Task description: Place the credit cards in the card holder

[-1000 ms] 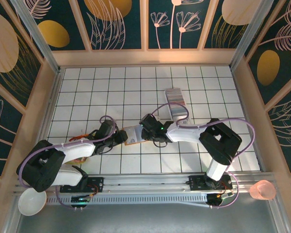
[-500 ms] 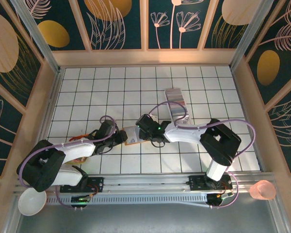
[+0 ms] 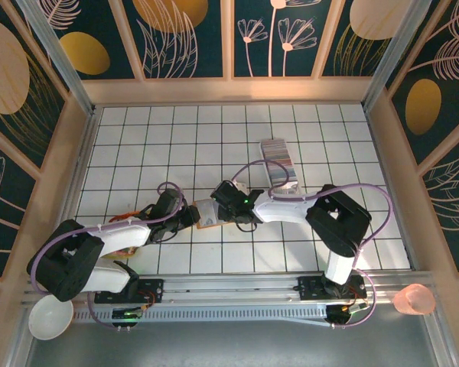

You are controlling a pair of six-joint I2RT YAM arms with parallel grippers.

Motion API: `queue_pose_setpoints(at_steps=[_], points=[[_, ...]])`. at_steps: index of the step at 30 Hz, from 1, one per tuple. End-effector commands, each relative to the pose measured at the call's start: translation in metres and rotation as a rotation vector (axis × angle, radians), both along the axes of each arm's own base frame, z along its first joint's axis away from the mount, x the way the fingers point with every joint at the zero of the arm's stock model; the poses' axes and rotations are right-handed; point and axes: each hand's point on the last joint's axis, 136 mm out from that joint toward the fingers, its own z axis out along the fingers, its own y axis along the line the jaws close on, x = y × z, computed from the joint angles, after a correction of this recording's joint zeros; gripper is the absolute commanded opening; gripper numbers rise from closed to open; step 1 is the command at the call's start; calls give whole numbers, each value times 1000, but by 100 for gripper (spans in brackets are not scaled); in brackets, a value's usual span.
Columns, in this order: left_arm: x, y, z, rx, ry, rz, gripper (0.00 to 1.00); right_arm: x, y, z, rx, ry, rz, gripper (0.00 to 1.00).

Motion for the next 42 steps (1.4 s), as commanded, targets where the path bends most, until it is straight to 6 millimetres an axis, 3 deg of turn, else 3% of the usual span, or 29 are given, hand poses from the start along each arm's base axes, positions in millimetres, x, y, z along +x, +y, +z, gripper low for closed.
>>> queue_pose_setpoints(at_steps=[1,11,22,29,34,37,42], points=[[-9,-6,-15,-3,49,-44,27,-5,-7,-11,-52,13,-6,41],[-11,-6,-17,-5,55,-49,22,-5,27,6,107,9,25,42],[-8,-6,-12,-18,39,-34,19,-9,44,9,189,22,44,41],[-8,-7,-11,-21,34,-35,18,-8,17,20,80,-37,-5,41],[-9,-7,-11,-19,29,-41,18,-10,1,14,31,-42,-34,42],[-9,-5,-12,-13,30,-43,18,-7,-4,11,-4,-49,-44,49],[-12,-5,-14,-11,37,-47,18,-4,-2,6,-24,-53,-33,49]])
